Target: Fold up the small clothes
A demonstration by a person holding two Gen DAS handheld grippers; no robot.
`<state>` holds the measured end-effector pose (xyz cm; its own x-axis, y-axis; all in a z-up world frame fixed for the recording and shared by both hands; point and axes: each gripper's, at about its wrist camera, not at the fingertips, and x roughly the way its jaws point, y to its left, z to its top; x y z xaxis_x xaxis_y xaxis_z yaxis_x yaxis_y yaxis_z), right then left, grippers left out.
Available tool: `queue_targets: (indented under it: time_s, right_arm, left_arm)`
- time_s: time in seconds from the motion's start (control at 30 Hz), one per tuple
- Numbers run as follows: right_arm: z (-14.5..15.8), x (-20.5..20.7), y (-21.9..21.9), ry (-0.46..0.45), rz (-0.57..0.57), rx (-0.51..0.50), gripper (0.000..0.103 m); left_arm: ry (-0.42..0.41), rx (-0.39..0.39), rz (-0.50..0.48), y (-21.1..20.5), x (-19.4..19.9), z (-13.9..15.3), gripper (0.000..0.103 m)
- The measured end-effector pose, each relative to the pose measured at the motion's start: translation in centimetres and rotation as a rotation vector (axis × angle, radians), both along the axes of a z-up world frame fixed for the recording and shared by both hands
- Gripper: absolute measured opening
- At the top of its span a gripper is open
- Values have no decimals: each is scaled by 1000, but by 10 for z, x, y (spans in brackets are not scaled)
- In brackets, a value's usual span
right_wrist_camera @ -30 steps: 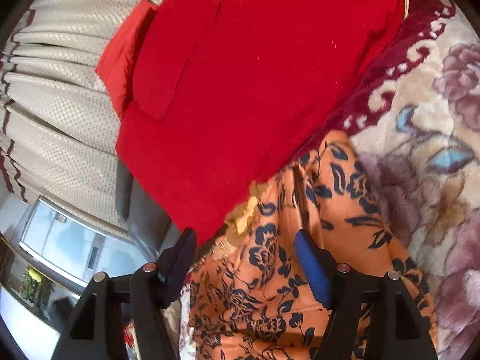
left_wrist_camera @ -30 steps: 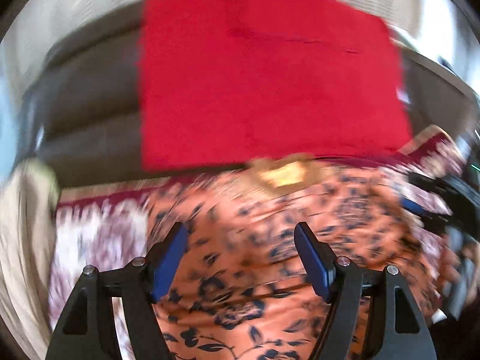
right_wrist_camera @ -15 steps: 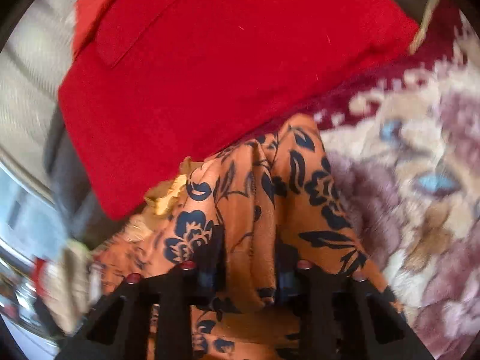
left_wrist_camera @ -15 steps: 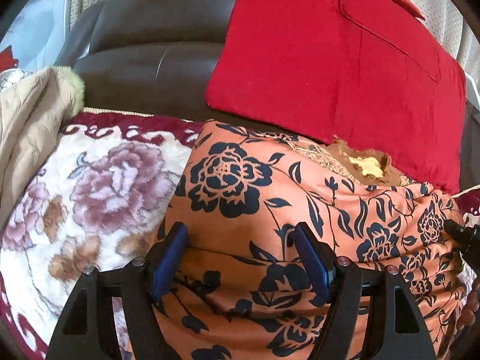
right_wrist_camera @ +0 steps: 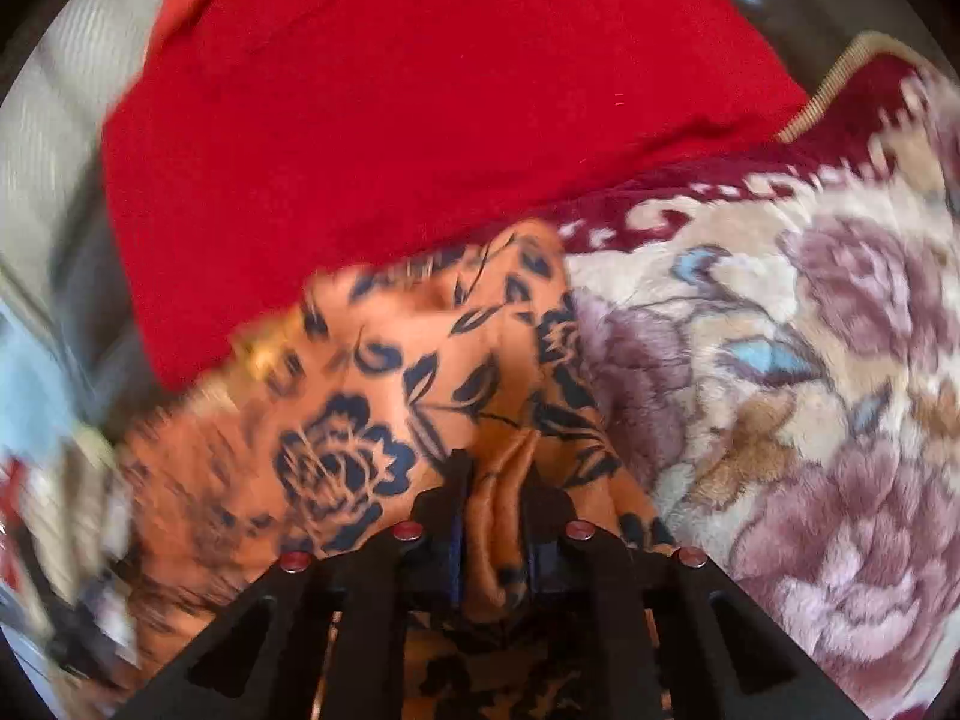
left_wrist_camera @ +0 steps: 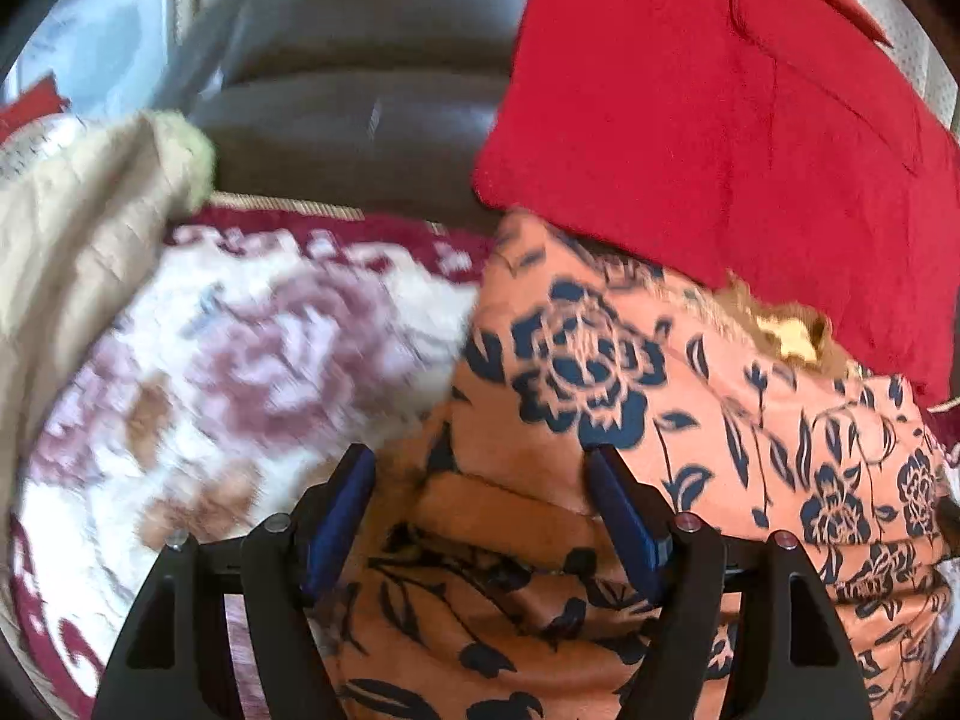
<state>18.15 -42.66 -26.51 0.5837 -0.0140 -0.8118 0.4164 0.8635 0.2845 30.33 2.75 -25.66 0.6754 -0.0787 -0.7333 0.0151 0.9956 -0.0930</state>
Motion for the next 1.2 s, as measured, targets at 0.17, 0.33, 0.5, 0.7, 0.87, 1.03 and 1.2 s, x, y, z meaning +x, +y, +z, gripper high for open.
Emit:
queue_targets:
  time_s: [0.17,0.33,0.5,0.7,0.87,1.03,1.2]
  right_arm:
    - [33,-24,-42,-197,-130,89,30]
    - [33,-7,-24,-238,-36,108,35]
    - [-13,39,17,-32,65,28,34]
    - [-6,28,15,-69,80,78,34]
    - [21,-17,16,-142,124,126,40]
    - [41,-85,19,-208,148,129,86]
    - [37,-123,33,-134,195,91,86]
  left_arm:
    - [-145,16,-37,-12,-9,20,75]
    - [-133,57,-67,-29,2,13,75]
    - [50,66,-60,-25,25,-21,76]
    - [27,3,-69,-6,11,-3,76]
    - [-50,-18,-121,19,-29,18,84]
    - [-77,2,-142,43,-71,21,89]
    - [-81,69,-150,57,-115,21,89]
